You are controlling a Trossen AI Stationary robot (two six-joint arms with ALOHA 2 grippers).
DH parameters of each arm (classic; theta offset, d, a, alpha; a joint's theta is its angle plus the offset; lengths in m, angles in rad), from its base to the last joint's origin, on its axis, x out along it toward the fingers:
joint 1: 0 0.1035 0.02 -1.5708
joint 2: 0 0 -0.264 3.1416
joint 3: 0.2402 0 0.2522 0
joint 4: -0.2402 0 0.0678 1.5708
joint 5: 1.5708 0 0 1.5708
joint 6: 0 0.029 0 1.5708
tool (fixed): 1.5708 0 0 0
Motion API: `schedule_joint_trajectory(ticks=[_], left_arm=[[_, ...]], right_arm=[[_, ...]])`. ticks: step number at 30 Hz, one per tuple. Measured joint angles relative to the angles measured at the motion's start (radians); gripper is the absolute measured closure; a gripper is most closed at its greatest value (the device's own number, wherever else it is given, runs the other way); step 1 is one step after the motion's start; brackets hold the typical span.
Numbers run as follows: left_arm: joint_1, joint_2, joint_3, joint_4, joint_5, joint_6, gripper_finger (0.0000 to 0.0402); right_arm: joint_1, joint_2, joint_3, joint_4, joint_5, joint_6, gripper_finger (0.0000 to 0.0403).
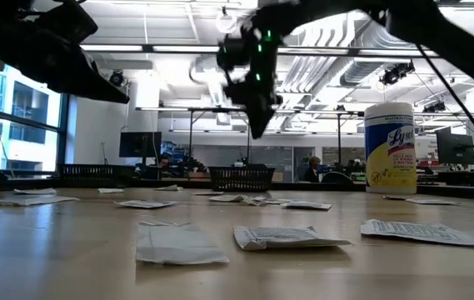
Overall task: Pick & Place First Aid Supplies
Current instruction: Put the green bandage pack into the right black bin
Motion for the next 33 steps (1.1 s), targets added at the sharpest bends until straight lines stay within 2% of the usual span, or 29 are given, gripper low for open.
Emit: schedule_joint_trajectory(ticks=[6, 11, 18, 23, 29, 33], left_arm=[[0.000, 0.000, 0.000, 0.001, 0.001, 0.017, 0.0280], [0.000, 0.000, 0.000, 0.001, 0.010, 0.017, 0.0280], [0.000, 0.000, 0.000, 0.001, 0.000, 0.017, 0.0280], [0.000, 0.000, 0.000, 0.001, -0.054, 0.018, 0.0280], [0.000, 0.000, 0.000, 0.003, -0.066, 0.018, 0.0280], [0.000, 0.000, 0.000, 0.001, -0.046, 0.017, 0.0280]], right_arm=[[0.201, -0.023, 0.001, -0.015, -0.010, 0.085, 0.0289], [0.379, -0.018, 0.001, -0.005, -0.034, 0.223, 0.0289], [0.606, -0.014, -0.001, 0.000, 0.061, 0.445, 0.0289], [0.720, -0.012, -0.001, 0.034, 0.069, 0.593, 0.0289], [0.848, 0.019, -0.001, 0.245, 0.109, 0.564, 0.0289], [0.877, 0.031, -0.001, 0.346, 0.116, 0.518, 0.0289]])
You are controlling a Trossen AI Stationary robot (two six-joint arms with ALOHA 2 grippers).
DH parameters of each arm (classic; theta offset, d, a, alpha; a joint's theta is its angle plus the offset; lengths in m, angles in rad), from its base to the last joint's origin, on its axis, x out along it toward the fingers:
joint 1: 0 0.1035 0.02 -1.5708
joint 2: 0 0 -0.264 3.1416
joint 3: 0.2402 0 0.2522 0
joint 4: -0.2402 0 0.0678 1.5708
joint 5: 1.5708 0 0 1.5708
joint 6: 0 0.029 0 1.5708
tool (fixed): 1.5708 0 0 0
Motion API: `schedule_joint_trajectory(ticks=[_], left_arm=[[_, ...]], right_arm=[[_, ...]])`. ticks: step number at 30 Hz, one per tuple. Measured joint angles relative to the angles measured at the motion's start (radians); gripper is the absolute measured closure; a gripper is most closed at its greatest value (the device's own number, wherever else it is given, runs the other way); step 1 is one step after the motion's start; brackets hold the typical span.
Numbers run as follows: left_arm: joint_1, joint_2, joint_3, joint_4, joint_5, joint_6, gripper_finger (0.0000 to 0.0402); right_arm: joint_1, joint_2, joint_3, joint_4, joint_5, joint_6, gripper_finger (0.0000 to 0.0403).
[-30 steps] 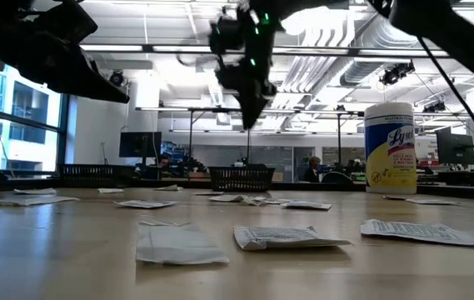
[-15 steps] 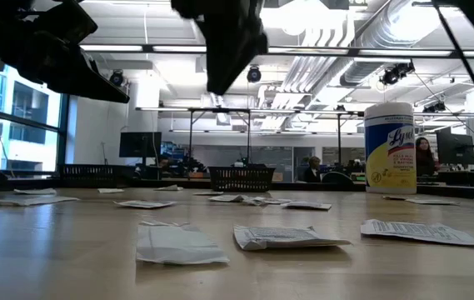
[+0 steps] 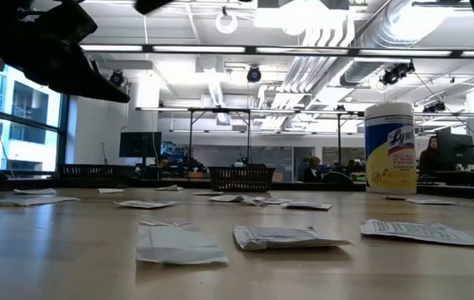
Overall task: Pick & Place First Aid Supplies
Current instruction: Put the green bandage pack into the right black bin
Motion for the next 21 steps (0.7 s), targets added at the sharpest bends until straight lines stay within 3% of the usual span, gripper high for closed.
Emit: schedule_joint_trajectory(ticks=[8, 16, 21], left_arm=[[0.000, 0.000, 0.000, -0.003, 0.026, 0.000, 0.0280], [0.000, 0.000, 0.000, -0.008, 0.041, -0.001, 0.0280], [0.000, 0.000, 0.000, -0.008, 0.126, -0.001, 0.0280]], right_arm=[[-0.010, 0.000, -0.033, -0.176, 0.000, 0.165, 0.0289], [-0.050, -0.003, -0.268, -0.001, -0.129, 0.241, 0.0289], [-0.066, -0.003, -0.299, 0.015, -0.109, 0.210, 0.0289]])
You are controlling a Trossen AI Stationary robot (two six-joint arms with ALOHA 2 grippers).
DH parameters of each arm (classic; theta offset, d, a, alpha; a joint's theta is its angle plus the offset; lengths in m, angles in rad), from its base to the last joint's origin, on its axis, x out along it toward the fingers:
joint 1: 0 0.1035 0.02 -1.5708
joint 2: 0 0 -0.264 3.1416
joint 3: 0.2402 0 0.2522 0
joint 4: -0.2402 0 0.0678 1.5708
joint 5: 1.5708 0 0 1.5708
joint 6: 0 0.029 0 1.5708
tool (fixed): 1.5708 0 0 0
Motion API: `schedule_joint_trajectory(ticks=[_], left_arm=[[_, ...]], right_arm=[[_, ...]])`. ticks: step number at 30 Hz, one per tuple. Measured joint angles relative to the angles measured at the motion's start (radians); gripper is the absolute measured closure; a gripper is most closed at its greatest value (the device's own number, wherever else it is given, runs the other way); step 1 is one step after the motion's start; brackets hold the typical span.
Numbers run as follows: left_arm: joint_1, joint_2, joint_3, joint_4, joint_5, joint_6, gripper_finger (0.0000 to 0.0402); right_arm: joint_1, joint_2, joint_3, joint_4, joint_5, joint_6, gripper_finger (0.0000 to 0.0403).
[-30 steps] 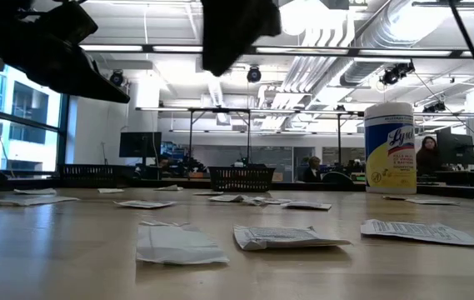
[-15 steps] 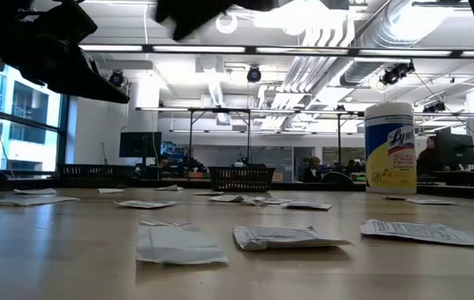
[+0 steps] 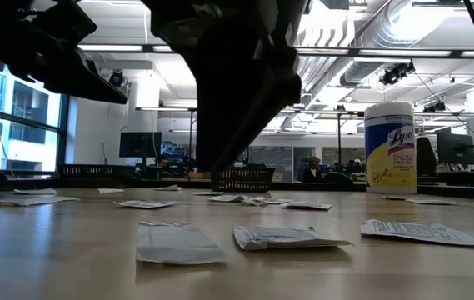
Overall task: Pick & Place First Aid Supplies
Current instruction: Put the green bandage pack into the right black bin
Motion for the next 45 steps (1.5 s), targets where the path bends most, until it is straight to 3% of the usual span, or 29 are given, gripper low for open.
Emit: schedule_joint_trajectory(ticks=[3, 12, 16, 22, 28, 45], left_arm=[[0.000, 0.000, 0.000, 0.001, 0.019, 0.000, 0.0280], [0.000, 0.000, 0.000, 0.000, 0.027, 0.000, 0.0280], [0.000, 0.000, 0.000, 0.000, 0.027, 0.000, 0.0280], [0.000, 0.000, 0.000, -0.004, 0.029, 0.000, 0.0280], [0.000, 0.000, 0.000, -0.007, 0.029, 0.000, 0.0280], [0.000, 0.000, 0.000, -0.007, 0.026, 0.000, 0.0280]], right_arm=[[-0.006, -0.004, 0.005, -0.023, 0.034, -0.030, 0.0289], [-0.054, -0.014, 0.003, -0.099, -0.004, -0.052, 0.0289], [-0.077, -0.020, 0.003, -0.199, 0.079, -0.083, 0.0289], [-0.173, -0.022, -0.062, -0.179, 0.022, -0.216, 0.0289], [-0.247, -0.027, -0.177, -0.122, -0.102, -0.284, 0.0289], [-0.305, -0.020, -0.150, -0.072, -0.163, -0.372, 0.0294]])
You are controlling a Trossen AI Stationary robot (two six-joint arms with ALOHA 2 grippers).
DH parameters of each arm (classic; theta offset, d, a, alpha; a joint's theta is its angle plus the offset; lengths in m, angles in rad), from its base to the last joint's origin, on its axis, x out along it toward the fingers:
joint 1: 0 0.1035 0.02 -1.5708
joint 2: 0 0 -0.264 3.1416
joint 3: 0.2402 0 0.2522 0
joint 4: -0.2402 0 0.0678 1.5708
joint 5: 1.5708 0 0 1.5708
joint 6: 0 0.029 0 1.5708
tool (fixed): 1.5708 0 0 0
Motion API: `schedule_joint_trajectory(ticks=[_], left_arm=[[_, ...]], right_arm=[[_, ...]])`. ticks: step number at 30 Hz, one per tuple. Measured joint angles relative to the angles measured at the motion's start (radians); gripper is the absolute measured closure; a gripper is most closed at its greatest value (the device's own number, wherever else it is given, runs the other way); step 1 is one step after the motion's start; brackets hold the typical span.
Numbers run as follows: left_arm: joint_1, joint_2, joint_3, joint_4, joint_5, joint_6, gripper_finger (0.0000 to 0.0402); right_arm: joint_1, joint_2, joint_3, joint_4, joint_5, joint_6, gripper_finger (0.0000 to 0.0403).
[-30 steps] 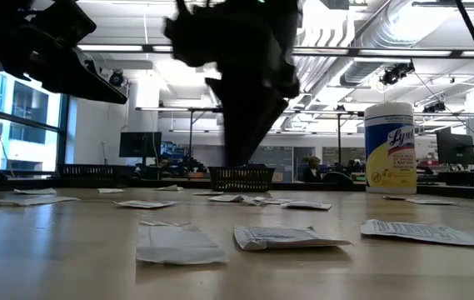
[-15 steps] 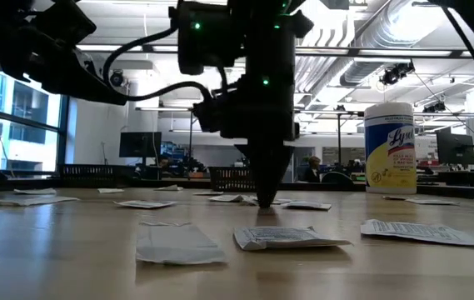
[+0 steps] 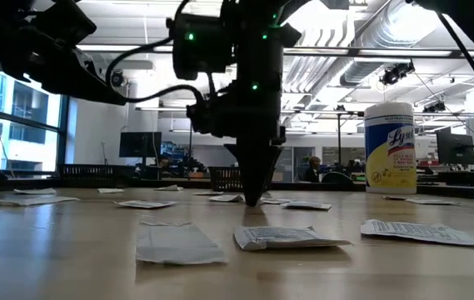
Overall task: Pick & Place First Aid Supplies
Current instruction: Put the green bandage pack into the right black bin
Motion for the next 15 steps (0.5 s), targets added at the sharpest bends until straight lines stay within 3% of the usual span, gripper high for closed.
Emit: schedule_joint_trajectory(ticks=[8, 15], left_arm=[[0.000, 0.000, 0.000, 0.000, 0.000, 0.000, 0.0280], [0.000, 0.000, 0.000, 0.002, -0.002, 0.000, 0.0280]], right_arm=[[-0.014, -0.003, 0.003, 0.001, -0.059, 0.002, 0.0341], [-0.005, -0.008, 0.039, -0.007, -0.066, -0.033, 0.0350]])
